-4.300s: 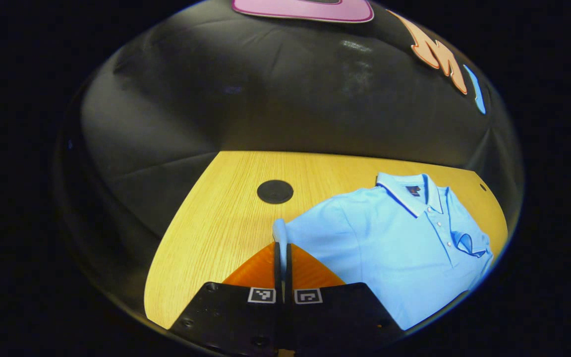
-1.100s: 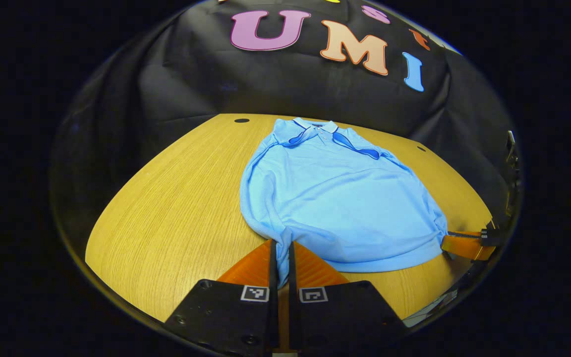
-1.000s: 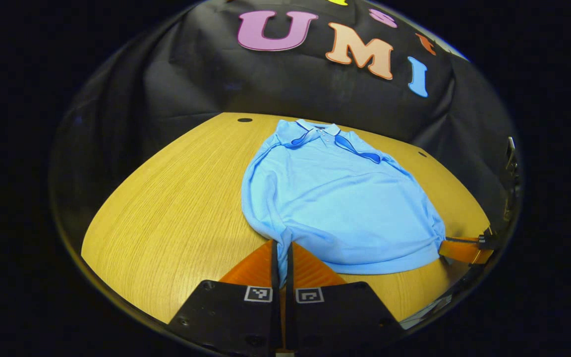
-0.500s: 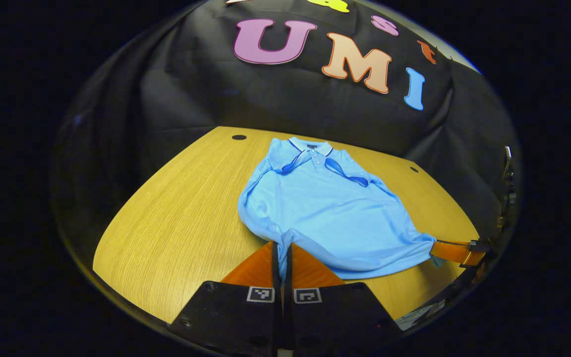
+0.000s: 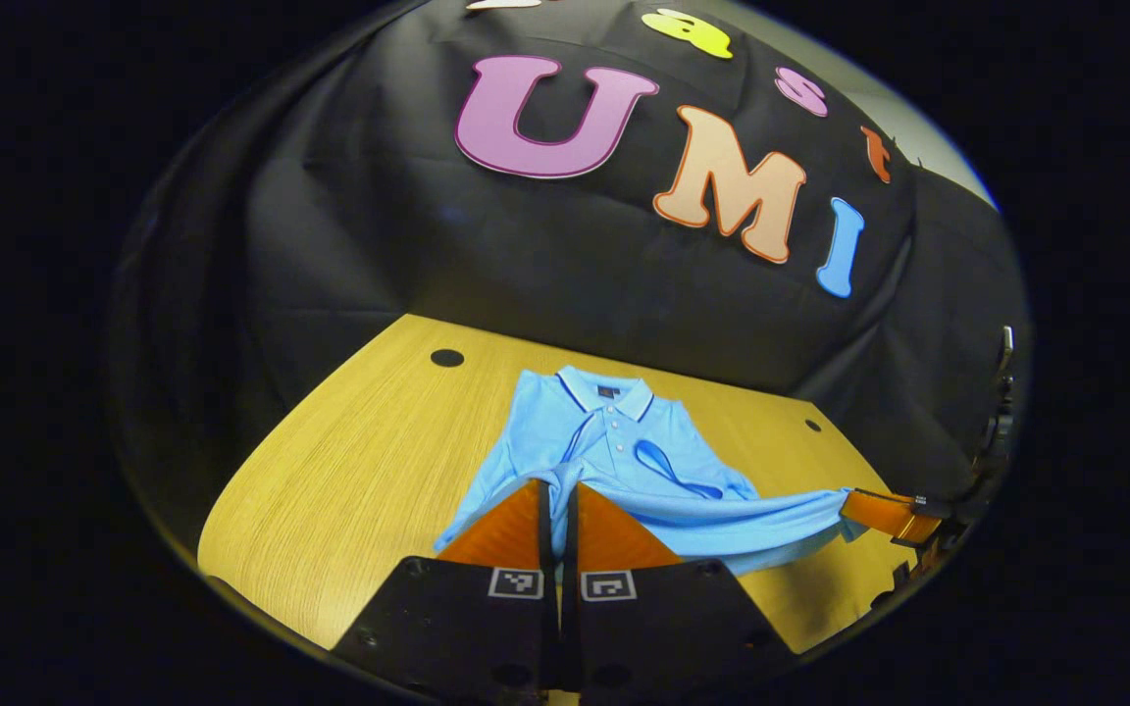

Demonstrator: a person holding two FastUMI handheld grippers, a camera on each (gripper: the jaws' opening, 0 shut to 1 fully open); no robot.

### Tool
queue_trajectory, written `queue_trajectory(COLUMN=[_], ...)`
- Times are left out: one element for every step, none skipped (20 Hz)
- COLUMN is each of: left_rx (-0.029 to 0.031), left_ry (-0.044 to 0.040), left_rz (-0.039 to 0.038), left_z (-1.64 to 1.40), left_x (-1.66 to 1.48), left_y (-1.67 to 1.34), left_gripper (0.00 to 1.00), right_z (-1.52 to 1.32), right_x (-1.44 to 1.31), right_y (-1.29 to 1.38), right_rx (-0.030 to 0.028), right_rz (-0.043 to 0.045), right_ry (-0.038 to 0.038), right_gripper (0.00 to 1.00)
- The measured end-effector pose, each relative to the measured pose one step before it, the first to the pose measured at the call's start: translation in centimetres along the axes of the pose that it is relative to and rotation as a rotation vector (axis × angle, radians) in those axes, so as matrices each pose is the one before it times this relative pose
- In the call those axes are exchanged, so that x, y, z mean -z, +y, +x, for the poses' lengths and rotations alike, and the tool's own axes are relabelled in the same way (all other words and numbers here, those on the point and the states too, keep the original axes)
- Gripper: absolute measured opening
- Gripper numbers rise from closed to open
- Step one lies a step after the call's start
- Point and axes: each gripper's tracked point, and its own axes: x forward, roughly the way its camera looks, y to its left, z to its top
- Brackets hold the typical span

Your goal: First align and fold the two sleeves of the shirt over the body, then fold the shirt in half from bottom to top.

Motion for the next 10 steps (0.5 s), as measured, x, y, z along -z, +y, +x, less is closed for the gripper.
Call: queue_trajectory(left_rx=[0.01116,0.00852,0.00489,0.00364,0.00843,0.00632,0.00343,0.00073,0.00066,-0.00125], left_ry=[0.00262,0.00036,0.00216,0.00219,0.00236,0.00478,0.00943,0.0095,0.01401,0.01439], left_rz=[-0.00208,0.00338,0.00815,0.00834,0.00266,0.00028,0.00142,0.00022,-0.00229,-0.0032], left_z=[1.759,1.763,1.746,1.795,1.775,1.782,1.909,1.715,1.713,1.687], left_x=[-0.849,-0.893,-0.759,-0.716,-0.705,-0.524,-0.242,-0.197,0.072,0.197], left_y=[0.074,0.233,0.349,0.381,0.362,0.269,0.309,0.44,0.519,0.524], left_gripper=[0.0,0.0,0.0,0.0,0.0,0.0,0.0,0.0,0.0,0.0], right_z=[1.702,1.831,1.842,1.864,1.856,1.914,1.942,1.681,2.111,1.84], right_x=[-1.14,-0.856,-0.831,-0.878,-0.713,-0.635,-0.822,-0.66,-0.528,0.006], right_y=[0.275,-0.007,-0.033,-0.071,-0.027,0.078,-0.105,0.165,-0.049,-0.151], right_rx=[-0.00235,0.0089,0.01054,0.01379,0.01063,0.00957,0.01265,0.01467,0.00976,0.01035], right_rz=[0.00068,-0.00817,-0.01047,-0.00438,0.00486,0.00613,-0.00072,-0.00024,0.00215,0.00347], right_ry=[-0.0059,-0.00345,-0.00321,-0.00248,0.00397,0.00296,-0.00304,-0.00941,0.00086,0.00897], right_gripper=[0.03,0.02,0.02,0.02,0.0,0.03,0.03,0.03,0.02,0.02])
